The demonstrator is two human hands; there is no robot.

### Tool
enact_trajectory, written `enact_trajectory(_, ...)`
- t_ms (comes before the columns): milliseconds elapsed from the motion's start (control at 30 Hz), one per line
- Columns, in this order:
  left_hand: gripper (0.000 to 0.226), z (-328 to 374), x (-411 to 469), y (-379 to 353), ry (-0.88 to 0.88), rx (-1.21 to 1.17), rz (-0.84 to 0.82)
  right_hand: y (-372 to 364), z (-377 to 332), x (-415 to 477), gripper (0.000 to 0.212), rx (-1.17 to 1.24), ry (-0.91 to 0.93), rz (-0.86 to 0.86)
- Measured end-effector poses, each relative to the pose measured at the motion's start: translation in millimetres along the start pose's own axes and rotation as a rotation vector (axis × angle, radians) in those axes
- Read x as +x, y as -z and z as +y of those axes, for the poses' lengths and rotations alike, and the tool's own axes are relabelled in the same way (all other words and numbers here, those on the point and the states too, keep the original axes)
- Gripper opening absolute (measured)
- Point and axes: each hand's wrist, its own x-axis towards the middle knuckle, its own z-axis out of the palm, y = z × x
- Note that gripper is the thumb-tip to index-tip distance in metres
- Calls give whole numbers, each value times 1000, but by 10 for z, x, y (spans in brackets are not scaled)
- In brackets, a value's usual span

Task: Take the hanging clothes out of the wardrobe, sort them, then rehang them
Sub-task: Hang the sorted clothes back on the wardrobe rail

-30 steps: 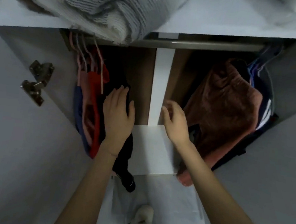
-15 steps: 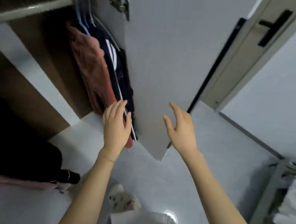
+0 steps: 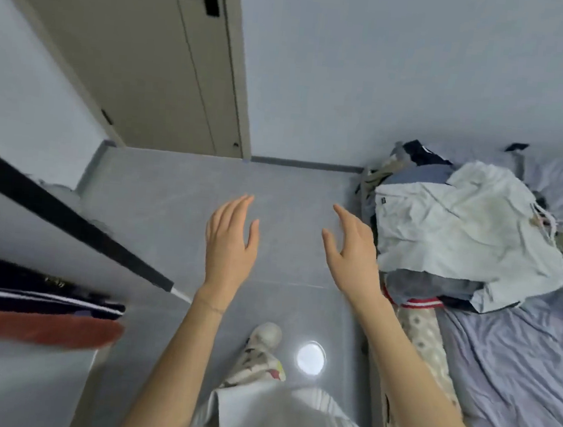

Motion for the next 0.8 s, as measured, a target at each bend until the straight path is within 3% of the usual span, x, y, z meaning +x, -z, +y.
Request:
enact_trajectory(500, 43, 1620, 2294, -2648, -383, -86, -470, 1235, 2100, 1438, 49, -36, -531, 308)
enact_trajectory(800, 44, 2918, 2734, -4248, -604, -115, -705, 2025, 3668, 1516, 47, -62, -798, 479)
